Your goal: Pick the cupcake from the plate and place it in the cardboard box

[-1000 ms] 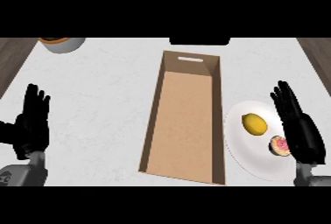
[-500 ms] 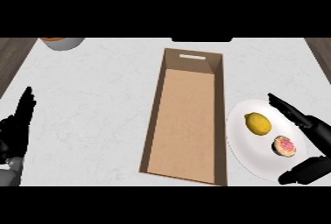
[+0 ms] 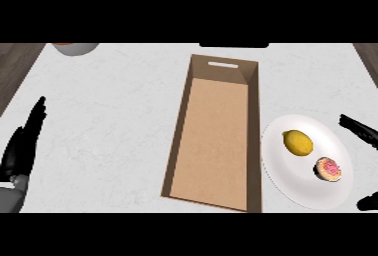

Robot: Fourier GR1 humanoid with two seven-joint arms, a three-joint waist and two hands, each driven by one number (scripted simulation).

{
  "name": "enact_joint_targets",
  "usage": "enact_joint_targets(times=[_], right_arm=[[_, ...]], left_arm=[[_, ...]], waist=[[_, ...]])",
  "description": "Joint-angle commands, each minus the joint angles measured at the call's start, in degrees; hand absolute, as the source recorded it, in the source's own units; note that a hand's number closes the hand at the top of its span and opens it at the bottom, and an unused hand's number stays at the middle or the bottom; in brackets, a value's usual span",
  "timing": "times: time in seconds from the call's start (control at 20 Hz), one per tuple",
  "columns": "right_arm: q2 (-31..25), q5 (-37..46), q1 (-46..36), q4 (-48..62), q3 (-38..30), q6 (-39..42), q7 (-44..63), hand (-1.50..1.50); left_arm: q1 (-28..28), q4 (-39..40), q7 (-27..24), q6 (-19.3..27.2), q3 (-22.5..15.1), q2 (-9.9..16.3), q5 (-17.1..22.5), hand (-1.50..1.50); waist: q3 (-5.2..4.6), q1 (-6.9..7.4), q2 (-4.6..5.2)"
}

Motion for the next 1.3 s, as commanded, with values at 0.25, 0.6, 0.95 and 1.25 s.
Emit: enact_joint_targets(times=[0.25, 0.6, 0.95, 1.25], right_arm=[[-10.46, 20.52, -7.32, 7.40, 9.82, -3.14, -17.70, -1.50], [-9.61, 33.57, -17.37, 13.77, 19.80, -6.87, -15.40, -1.50], [-0.46, 40.87, -24.40, 22.42, 24.80, -8.47, -11.28, -1.50], [2.74, 44.67, -25.51, 25.12, 24.57, -10.37, -12.35, -1.50]], left_arm=[[-2.04, 0.27, 2.28, -1.28, -0.54, 0.56, -1.21, 0.00], [-3.29, -0.89, 3.94, -0.15, -1.10, -1.44, -2.77, 0.00], [1.41, 0.77, -0.87, -2.20, 2.35, -0.97, -2.65, 0.00], [-0.56, -1.32, 3.54, -4.61, 4.72, 0.11, -3.65, 0.00]], waist=[[-0.27, 1.14, -0.29], [-0.43, 0.90, -0.42], [-0.52, -0.17, -0.74], [-0.54, -1.21, -0.98]])
